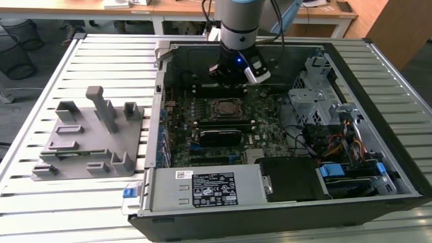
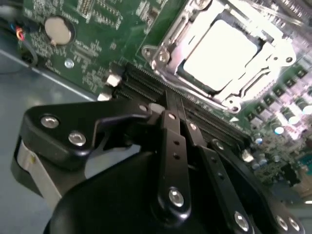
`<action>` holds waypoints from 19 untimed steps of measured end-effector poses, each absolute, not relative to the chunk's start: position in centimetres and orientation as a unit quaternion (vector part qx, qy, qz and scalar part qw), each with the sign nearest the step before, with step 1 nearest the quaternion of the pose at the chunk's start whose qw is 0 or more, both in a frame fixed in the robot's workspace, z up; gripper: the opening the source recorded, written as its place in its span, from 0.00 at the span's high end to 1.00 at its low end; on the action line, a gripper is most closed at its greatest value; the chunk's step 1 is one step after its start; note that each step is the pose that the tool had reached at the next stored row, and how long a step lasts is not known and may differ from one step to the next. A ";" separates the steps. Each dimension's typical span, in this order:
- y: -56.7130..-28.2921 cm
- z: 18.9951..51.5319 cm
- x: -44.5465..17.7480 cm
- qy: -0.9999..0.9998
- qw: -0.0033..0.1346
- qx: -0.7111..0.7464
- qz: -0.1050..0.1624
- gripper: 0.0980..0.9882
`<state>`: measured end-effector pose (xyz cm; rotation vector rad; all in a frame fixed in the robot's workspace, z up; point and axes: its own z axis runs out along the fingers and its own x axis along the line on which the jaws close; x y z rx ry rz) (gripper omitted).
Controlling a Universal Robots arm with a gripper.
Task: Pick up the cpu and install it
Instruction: 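Install the first cpu locking lever, then install the second cpu locking lever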
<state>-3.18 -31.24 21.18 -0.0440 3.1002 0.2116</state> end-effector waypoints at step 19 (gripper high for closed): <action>-32.3 21.2 -3.2 0.998 0.017 -0.014 0.067 0.99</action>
